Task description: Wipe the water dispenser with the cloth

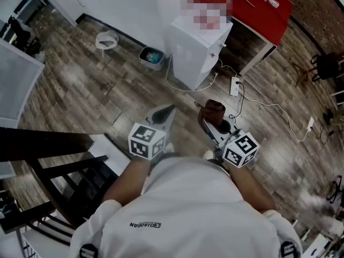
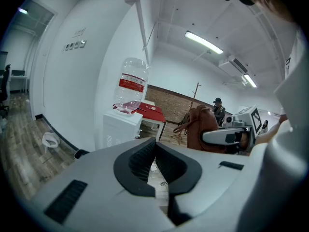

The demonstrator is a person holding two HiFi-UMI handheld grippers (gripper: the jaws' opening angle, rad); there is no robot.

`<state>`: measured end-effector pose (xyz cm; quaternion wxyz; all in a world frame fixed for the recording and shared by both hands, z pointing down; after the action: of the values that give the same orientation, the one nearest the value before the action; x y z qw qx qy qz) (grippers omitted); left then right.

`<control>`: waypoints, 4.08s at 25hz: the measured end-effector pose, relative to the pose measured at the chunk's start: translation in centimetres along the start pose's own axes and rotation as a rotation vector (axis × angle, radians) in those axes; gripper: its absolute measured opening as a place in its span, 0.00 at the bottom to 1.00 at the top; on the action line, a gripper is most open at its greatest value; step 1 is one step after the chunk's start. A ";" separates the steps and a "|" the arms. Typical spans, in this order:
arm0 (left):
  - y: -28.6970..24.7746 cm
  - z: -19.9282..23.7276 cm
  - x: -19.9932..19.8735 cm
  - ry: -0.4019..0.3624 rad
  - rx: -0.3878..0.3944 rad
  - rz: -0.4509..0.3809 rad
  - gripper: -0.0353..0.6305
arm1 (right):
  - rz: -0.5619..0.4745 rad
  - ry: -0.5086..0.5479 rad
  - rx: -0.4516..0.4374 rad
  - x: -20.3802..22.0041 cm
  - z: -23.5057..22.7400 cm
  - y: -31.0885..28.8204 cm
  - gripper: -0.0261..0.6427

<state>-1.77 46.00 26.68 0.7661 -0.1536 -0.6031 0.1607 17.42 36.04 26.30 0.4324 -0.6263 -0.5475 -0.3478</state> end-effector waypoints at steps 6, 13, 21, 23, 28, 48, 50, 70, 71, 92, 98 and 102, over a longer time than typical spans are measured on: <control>1.5 3.6 -0.7 0.006 -0.016 -0.015 0.04 | 0.010 -0.017 0.003 -0.4 0.4 -3.0 0.13; 4.3 9.2 0.2 0.013 -0.039 0.002 0.04 | 0.006 -0.025 0.003 -0.3 1.2 -8.3 0.13; 7.0 15.1 1.0 0.073 -0.118 0.000 0.04 | 0.043 -0.064 -0.035 -0.2 1.6 -14.4 0.13; 7.3 15.9 1.2 0.084 -0.124 -0.003 0.04 | 0.050 -0.070 -0.047 -0.2 1.5 -16.0 0.13; 8.0 18.0 1.9 0.115 -0.161 0.007 0.04 | 0.097 -0.088 -0.114 0.5 1.6 -20.2 0.13; -3.8 33.2 -9.5 -0.048 -0.062 0.072 0.04 | 0.030 -0.214 -0.050 -3.7 -9.5 -35.8 0.13; -5.2 34.4 -10.5 -0.060 -0.047 0.084 0.04 | 0.010 -0.222 -0.031 -4.2 -10.9 -36.6 0.13; -19.5 34.5 -15.6 -0.302 0.269 0.251 0.04 | -0.276 -0.261 0.369 -5.5 -16.1 -30.2 0.13; -20.2 34.5 -15.9 -0.318 0.292 0.256 0.04 | -0.286 -0.260 0.404 -5.3 -16.3 -29.7 0.13; -32.2 42.2 -20.3 -0.605 0.865 0.339 0.04 | -0.484 -0.300 1.003 -4.9 -15.5 -39.6 0.13; -32.8 44.0 -20.3 -0.611 0.933 0.370 0.04 | -0.533 -0.331 1.035 -5.3 -14.9 -43.2 0.13; -33.7 43.7 -20.1 -0.578 0.929 0.399 0.04 | -0.547 -0.320 1.004 -5.8 -15.4 -43.4 0.13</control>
<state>-46.68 8.74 33.47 0.5124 0.1380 -0.6132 0.5851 -25.71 20.75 33.91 0.4824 -0.2263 -0.8449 -0.0463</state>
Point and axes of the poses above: the fingertips, and each gripper's own axes: y backward along the fingers, z to its left, x out of its underside, the point moved 8 cm from there along y, backward along the fingers, and after that the axes turned 6 degrees about -x, right-handed, at the moved point
